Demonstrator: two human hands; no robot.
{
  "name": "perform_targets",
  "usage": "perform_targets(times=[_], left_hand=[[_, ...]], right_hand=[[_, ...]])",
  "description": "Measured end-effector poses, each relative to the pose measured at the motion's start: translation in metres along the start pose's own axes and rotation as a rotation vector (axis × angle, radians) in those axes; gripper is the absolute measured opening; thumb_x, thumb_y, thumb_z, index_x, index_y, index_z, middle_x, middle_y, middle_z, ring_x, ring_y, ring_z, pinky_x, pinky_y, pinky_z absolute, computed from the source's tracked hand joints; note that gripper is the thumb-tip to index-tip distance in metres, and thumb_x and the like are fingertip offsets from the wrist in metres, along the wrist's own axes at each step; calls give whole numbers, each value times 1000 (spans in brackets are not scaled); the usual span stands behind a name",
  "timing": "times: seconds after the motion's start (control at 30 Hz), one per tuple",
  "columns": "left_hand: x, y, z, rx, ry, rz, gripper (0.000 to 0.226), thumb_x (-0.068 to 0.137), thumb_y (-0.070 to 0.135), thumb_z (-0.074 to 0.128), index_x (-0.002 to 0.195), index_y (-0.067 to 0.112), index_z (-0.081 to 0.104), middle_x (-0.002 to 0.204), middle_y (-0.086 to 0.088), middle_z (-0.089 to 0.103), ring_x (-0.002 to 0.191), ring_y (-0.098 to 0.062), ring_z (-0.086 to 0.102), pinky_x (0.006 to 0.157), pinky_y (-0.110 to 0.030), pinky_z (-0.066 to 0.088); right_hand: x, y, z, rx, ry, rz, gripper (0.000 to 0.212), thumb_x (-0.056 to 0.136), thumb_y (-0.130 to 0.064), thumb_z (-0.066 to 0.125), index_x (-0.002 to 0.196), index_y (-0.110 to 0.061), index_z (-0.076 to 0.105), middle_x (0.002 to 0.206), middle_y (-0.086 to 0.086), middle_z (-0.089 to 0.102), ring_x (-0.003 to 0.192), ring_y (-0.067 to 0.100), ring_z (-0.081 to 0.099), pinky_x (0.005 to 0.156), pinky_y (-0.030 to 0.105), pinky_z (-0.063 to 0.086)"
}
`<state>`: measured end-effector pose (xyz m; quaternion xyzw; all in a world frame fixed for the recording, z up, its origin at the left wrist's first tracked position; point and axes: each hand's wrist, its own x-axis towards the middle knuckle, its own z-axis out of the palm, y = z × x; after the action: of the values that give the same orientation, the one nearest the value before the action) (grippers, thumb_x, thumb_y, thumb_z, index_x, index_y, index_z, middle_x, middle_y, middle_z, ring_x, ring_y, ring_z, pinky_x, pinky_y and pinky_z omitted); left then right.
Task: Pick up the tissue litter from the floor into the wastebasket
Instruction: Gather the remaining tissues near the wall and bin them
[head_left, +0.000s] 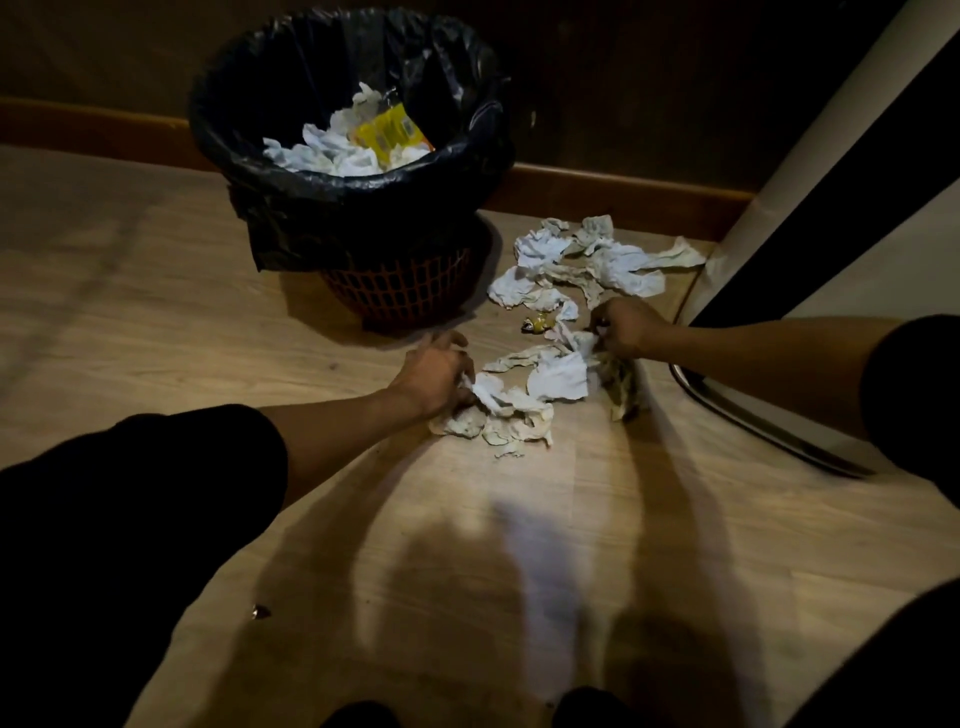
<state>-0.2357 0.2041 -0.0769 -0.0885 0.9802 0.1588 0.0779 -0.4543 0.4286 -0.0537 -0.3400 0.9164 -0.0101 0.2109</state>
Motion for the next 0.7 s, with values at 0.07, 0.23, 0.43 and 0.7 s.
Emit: perform_targets(times=[0.07, 0.23, 0.43, 0.7], left_hand=[[0, 2, 0, -73, 23, -31, 23, 79, 21, 76, 100, 20, 68, 126, -6, 55, 113, -26, 56, 92, -38, 51], [-6, 21, 3, -90, 25, -7, 29, 83, 10, 62, 110, 18, 56, 99, -12, 63, 85, -32, 63, 69, -31, 48], [-12, 42, 11, -57, -140, 141, 48, 88, 32, 56, 135, 21, 49, 146, -25, 33, 125, -43, 48, 100, -41, 49], [-16, 52, 30, 155, -210, 331, 92, 74, 77, 52, 148, 53, 3, 164, -2, -12, 146, -40, 14, 107, -59, 38]], right_hand=[[-1, -4, -4, 76, 99, -54, 24, 80, -10, 72, 103, -8, 71, 107, 15, 70, 103, 33, 64, 76, 27, 44], [-6, -39, 8, 121, -26, -115, 51, 91, -49, 58, 129, -15, 53, 109, 9, 59, 91, 27, 61, 73, 32, 54], [-10, -45, 17, -304, -216, -433, 74, 82, -35, 72, 144, -29, 34, 119, 10, 49, 91, 31, 60, 76, 39, 54], [-3, -17, 8, -55, -90, -349, 39, 84, -20, 66, 121, -23, 56, 91, -4, 58, 86, 19, 59, 65, 27, 43]])
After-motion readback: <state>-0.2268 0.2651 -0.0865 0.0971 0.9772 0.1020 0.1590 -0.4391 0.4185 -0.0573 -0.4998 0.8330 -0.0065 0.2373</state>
